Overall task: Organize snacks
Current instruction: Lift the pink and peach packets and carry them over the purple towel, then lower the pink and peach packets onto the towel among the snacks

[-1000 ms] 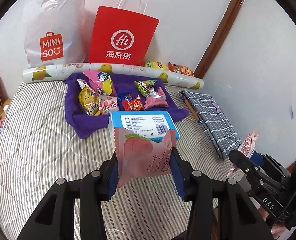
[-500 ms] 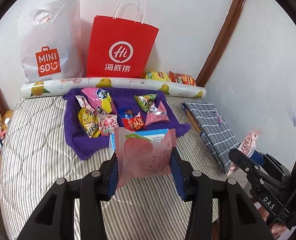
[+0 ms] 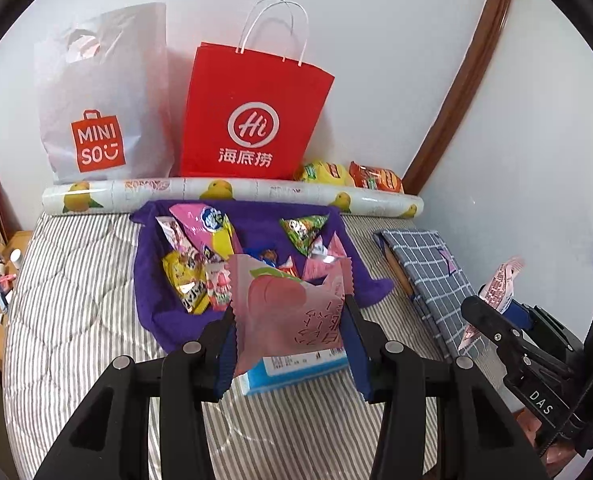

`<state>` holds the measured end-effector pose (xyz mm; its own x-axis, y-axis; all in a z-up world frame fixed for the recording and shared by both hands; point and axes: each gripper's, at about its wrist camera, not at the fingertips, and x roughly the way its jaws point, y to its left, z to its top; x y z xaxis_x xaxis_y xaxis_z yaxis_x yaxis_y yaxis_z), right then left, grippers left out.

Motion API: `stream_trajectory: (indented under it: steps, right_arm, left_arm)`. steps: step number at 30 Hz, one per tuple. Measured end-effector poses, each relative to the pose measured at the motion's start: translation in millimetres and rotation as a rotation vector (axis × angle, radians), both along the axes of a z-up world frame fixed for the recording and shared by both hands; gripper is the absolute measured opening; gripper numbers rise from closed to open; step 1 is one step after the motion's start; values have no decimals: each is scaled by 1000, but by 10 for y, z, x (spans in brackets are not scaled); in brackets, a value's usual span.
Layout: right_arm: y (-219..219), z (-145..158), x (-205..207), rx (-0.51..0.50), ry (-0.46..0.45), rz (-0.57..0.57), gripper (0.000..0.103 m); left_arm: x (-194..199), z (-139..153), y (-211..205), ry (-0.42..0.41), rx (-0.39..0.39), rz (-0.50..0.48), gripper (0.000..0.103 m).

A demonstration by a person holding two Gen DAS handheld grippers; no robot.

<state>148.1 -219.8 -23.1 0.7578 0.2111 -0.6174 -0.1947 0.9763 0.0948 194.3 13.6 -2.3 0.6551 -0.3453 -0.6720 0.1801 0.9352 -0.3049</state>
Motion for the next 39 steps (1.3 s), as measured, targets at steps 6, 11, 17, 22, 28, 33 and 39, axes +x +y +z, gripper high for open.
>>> stream_trajectory:
  steps: [6, 11, 17, 22, 28, 33, 39]
  right_arm:
    - [73, 5, 246, -9, 2, 21, 40]
    - [128, -52, 557, 13, 30, 47, 41]
    - [193, -104, 956, 24, 47, 75, 41]
    - [261, -169, 1244, 36, 64, 100, 41]
    - [376, -254, 1580, 51, 79, 124, 41]
    - [487, -361, 1849, 66, 111, 153, 41]
    - [674, -557, 2172, 61, 163, 191, 41]
  left_arm:
    - [191, 13, 83, -4, 1, 20, 44]
    - [395, 6, 195, -7, 4, 50, 44]
    - [684, -12, 372, -2, 9, 96, 44]
    - [914, -51, 463, 4, 13, 121, 44]
    - [1210, -137, 502, 21, 0, 132, 44]
    - [1432, -201, 495, 31, 0, 142, 44]
    - [1662, -318, 544, 50, -16, 160, 44]
